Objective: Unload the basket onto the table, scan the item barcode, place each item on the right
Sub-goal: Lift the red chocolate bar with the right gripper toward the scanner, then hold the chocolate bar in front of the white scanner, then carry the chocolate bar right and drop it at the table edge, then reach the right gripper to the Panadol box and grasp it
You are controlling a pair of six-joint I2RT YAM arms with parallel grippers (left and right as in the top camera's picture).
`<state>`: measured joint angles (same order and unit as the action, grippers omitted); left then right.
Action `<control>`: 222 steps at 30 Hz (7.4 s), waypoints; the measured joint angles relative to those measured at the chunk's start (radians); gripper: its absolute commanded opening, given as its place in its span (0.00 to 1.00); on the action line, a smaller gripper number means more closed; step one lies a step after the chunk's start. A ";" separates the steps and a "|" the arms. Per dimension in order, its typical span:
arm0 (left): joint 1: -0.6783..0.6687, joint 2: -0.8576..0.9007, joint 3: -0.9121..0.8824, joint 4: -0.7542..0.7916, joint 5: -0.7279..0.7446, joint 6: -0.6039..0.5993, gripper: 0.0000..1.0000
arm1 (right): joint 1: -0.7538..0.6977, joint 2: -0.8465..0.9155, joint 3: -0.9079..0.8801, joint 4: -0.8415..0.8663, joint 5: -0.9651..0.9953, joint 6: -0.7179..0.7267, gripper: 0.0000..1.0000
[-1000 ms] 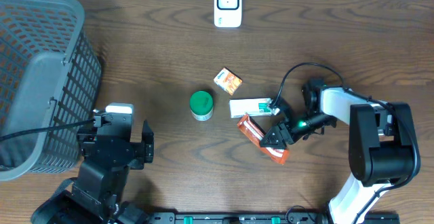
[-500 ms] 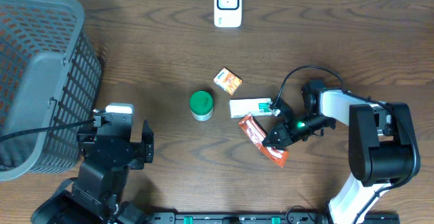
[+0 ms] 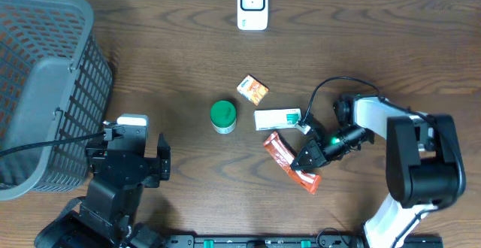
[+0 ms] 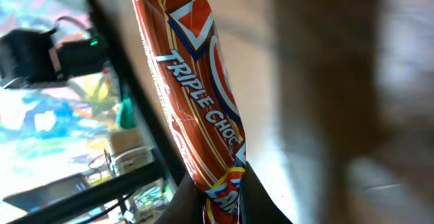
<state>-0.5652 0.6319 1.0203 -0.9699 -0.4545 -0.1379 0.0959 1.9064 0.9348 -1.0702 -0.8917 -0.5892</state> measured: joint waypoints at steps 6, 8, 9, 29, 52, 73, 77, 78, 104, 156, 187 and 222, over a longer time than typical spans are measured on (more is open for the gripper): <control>0.000 0.000 0.000 0.000 0.000 0.000 0.88 | 0.002 -0.235 0.002 -0.082 -0.061 -0.031 0.01; 0.000 0.000 0.000 0.000 0.000 0.000 0.88 | 0.002 -0.321 0.002 -0.092 -0.073 -0.027 0.01; 0.000 0.000 0.000 0.000 0.000 0.000 0.88 | 0.002 -0.362 0.003 -0.093 -0.080 -0.021 0.01; 0.000 0.000 0.000 0.000 0.000 0.000 0.88 | 0.002 -0.641 0.004 -0.088 -0.084 0.178 0.02; 0.000 0.000 0.000 0.000 0.000 0.000 0.88 | 0.245 -0.417 0.027 0.939 0.971 0.657 0.01; 0.000 0.000 0.000 0.000 0.000 0.000 0.88 | 0.366 0.333 0.801 1.130 1.512 0.048 0.01; 0.000 0.000 0.000 0.000 0.000 0.000 0.88 | 0.384 0.472 0.894 1.243 1.622 -0.154 0.01; 0.000 0.000 0.000 0.000 0.000 0.000 0.88 | 0.386 0.505 0.918 1.275 1.648 -0.214 0.01; 0.000 0.000 0.000 0.000 0.000 0.000 0.88 | 0.414 0.617 0.988 1.290 1.824 -0.703 0.01; 0.000 0.000 -0.001 0.000 0.000 0.000 0.88 | -0.798 0.294 0.828 0.064 1.072 0.406 0.99; 0.000 0.000 -0.001 0.000 0.000 0.000 0.88 | 0.139 -0.046 0.822 -0.230 0.554 1.138 0.99; 0.000 0.000 -0.002 0.000 0.000 0.000 0.88 | 0.323 -0.015 0.266 0.349 0.716 2.289 0.87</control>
<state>-0.5652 0.6319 1.0187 -0.9699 -0.4545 -0.1379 0.4194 1.8912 1.2003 -0.7212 -0.1753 1.6997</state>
